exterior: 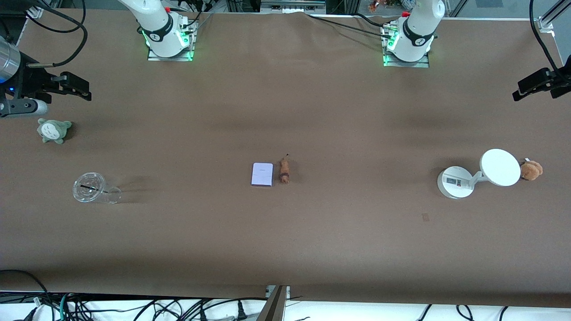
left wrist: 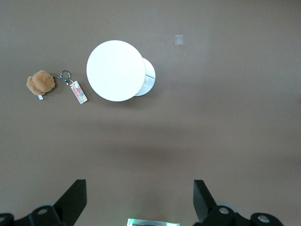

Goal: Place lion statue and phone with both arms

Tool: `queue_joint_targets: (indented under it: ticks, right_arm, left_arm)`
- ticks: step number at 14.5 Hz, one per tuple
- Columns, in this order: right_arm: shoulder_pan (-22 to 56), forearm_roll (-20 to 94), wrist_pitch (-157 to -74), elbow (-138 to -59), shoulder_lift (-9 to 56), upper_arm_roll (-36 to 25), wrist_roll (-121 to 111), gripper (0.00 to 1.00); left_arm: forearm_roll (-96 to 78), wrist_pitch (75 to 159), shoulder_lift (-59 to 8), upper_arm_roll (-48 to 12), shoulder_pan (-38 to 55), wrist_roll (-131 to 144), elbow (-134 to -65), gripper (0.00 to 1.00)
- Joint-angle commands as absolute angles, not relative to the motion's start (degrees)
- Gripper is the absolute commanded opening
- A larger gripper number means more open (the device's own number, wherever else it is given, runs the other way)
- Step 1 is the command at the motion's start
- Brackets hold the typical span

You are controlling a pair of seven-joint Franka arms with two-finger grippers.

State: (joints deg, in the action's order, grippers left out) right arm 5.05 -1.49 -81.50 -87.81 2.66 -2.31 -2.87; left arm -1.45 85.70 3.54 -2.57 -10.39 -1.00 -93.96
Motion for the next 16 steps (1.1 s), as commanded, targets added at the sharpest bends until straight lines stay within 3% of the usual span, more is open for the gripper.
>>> queue_joint_targets:
  ticks: [1, 16]
  right_arm:
    - [4.6, -1.6, -80.8, -86.6, 3.1, -1.9, -3.4, 1.0]
    - [4.6, -1.6, -80.9, -86.6, 3.1, -1.9, -3.3, 1.0]
  left_arm:
    - [-1.7, 84.7, 4.2, -3.3, -11.0, 0.6, -93.5, 1.0]
    - [-1.7, 84.3, 2.4, -4.0, -10.2, 1.4, -93.2, 1.0]
